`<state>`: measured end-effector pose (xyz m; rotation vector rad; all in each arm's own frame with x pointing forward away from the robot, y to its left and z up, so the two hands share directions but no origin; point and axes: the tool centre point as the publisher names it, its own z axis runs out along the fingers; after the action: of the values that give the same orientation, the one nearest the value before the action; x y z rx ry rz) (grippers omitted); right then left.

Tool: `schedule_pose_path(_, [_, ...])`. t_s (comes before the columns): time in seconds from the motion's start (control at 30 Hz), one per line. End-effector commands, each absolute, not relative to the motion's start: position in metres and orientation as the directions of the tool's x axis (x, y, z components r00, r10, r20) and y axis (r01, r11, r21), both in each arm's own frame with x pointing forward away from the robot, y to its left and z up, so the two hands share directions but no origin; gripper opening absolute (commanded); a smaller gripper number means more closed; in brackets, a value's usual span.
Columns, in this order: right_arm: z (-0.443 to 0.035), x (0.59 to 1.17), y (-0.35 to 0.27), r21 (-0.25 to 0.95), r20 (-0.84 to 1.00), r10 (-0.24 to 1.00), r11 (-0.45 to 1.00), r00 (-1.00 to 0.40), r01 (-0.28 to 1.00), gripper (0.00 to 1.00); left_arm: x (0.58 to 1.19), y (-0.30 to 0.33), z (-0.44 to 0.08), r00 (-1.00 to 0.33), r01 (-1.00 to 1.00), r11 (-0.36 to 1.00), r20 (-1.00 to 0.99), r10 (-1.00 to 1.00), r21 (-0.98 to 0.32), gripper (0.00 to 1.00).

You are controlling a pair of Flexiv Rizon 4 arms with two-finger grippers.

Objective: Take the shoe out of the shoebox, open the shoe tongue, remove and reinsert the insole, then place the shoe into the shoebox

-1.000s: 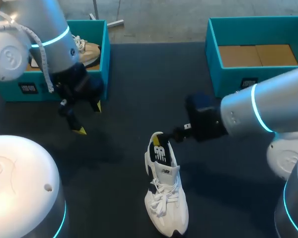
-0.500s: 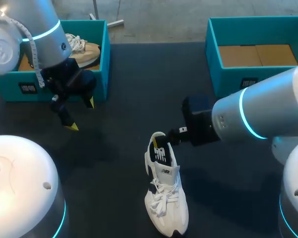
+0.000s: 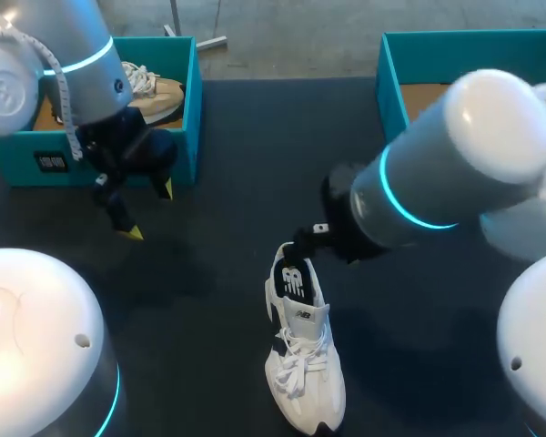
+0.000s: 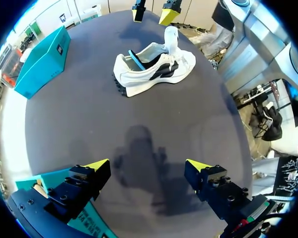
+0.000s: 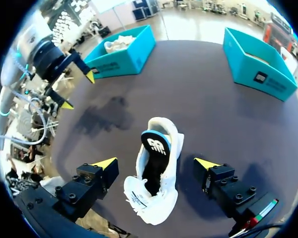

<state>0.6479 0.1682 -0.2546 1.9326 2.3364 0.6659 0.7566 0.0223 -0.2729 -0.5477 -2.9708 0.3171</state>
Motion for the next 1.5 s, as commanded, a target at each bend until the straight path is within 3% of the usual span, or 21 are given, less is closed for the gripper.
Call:
schedule_pose_path(0.03, [-0.258, 0.643, 0.176, 0.354, -0.154, 0.986, 0.11, -0.059, 0.929, 1.0, 0.758, 0.027, -0.27, -0.93, 0.341, 0.914, 0.062, 0.362, -0.22, 1.0])
schedule_pose_path(0.13, [-0.258, 0.638, 0.178, 0.371, -0.164, 0.987, 0.062, 0.0, 0.926, 1.0, 0.762, 0.034, -0.267, -0.923, 0.357, 0.908, 0.068, 0.38, -0.219, 1.0])
schedule_pose_path(0.57, [-0.258, 0.638, 0.178, 0.371, -0.164, 0.987, 0.062, 0.0, 0.926, 1.0, 0.762, 0.034, -0.267, -0.923, 0.357, 0.908, 0.068, 0.38, -0.219, 1.0])
schedule_pose_path(0.83, [-0.261, 0.642, 0.178, 0.389, -0.073, 0.997, 0.01, 0.02, 0.921, 1.0, 0.767, 0.04, -0.267, -0.929, 0.342, 0.919, 0.074, 0.362, -0.197, 1.0])
schedule_pose_path(1.2, [-0.273, 0.642, 0.194, 0.39, -0.162, 0.979, -0.056, 0.128, 0.919, 0.99, 0.777, 0.059, -0.268, -0.92, 0.38, 0.918, 0.06, 0.388, -0.114, 1.0])
schedule_pose_path(1.3, [-0.275, 0.643, 0.197, 0.398, -0.168, 0.977, -0.057, 0.133, 0.916, 0.7, 0.779, 0.065, -0.268, -0.909, 0.404, 0.907, 0.055, 0.413, -0.123, 1.0])
schedule_pose_path(1.37, [-0.276, 0.643, 0.201, 0.401, -0.186, 0.972, -0.06, 0.145, 0.914, 0.56, 0.78, 0.069, -0.269, -0.906, 0.411, 0.903, 0.052, 0.42, -0.126, 1.0])
schedule_pose_path(1.5, [-0.279, 0.643, 0.205, 0.42, -0.196, 0.97, -0.053, 0.147, 0.906, 0.47, 0.785, 0.077, -0.27, -0.905, 0.413, 0.902, 0.053, 0.422, -0.13, 1.0])
